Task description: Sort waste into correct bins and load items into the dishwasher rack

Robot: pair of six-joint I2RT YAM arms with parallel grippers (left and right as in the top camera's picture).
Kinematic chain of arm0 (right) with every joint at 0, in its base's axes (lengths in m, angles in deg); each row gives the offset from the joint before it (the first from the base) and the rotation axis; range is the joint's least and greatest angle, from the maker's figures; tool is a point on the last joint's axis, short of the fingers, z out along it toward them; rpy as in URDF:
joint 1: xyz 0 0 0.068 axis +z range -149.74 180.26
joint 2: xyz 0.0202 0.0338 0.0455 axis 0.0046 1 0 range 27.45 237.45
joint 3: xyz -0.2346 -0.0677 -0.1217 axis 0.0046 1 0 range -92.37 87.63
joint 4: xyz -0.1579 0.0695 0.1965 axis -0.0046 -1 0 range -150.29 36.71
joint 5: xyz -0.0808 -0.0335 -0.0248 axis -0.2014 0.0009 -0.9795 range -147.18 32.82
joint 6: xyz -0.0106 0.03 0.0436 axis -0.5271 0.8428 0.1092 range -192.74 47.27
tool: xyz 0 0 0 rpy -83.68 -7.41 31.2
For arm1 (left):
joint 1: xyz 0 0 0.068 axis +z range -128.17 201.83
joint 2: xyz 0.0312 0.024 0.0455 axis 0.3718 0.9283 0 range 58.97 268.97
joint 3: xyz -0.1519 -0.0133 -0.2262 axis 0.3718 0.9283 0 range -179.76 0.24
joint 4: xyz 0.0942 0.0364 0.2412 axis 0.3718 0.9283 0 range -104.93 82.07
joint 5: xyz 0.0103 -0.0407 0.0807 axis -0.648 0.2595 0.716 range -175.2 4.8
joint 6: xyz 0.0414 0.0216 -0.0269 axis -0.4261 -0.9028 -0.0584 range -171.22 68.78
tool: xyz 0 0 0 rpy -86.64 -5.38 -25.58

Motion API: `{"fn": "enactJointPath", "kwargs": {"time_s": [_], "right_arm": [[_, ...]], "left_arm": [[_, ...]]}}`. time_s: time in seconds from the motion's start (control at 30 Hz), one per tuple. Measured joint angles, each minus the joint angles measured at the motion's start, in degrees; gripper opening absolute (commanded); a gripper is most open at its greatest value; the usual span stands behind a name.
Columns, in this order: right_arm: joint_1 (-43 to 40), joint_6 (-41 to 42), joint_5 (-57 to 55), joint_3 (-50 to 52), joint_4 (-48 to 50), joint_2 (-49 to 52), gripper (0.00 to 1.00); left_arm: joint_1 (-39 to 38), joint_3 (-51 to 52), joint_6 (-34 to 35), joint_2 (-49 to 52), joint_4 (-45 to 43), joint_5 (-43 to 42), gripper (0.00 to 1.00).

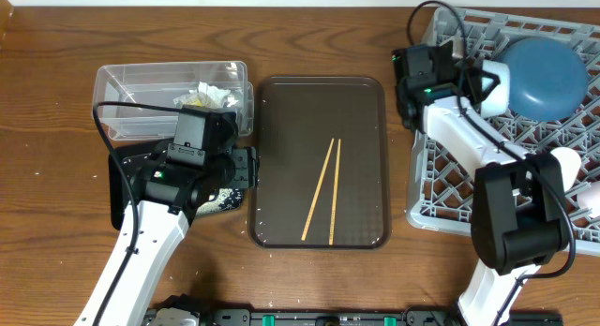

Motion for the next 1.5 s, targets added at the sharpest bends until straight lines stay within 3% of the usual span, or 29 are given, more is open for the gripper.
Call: {"fn": "enactJointPath", "kwargs": {"time_s": [0.3, 0.63, 0.73, 0.93, 1.03, 1.5], "right_arm": [[0.0, 12.5, 5.9, -0.1, -11.1, -1.9, 0.55], [-5.1, 15.6, 35.3, 0.0, -11.5, -17.0, 0.63], [-7.4, 15.8, 40.3, 0.0, -11.3, -21.2, 0.53], [-12.1, 17.2, 44.6, 0.1, -13.0, -22.5, 0.12], [-14.2, 18.8, 45.6, 0.2, -13.9, -21.2, 0.03], [-18.2, 25.5, 50.8, 0.4, -13.3, -11.4, 0.01]], "left_arm": [[0.0, 0.0, 0.0, 0.0, 0.3, 0.0, 0.65], [0.0, 0.0, 0.0, 0.0, 0.3, 0.0, 0.65], [0.0, 0.0, 0.0, 0.0, 0.3, 0.0, 0.66], [0.0, 0.0, 0.0, 0.0, 0.3, 0.0, 0.65], [0.0, 0.0, 0.0, 0.0, 0.4, 0.0, 0.65], [0.0, 0.0, 0.0, 0.0, 0.4, 0.0, 0.66]]}}
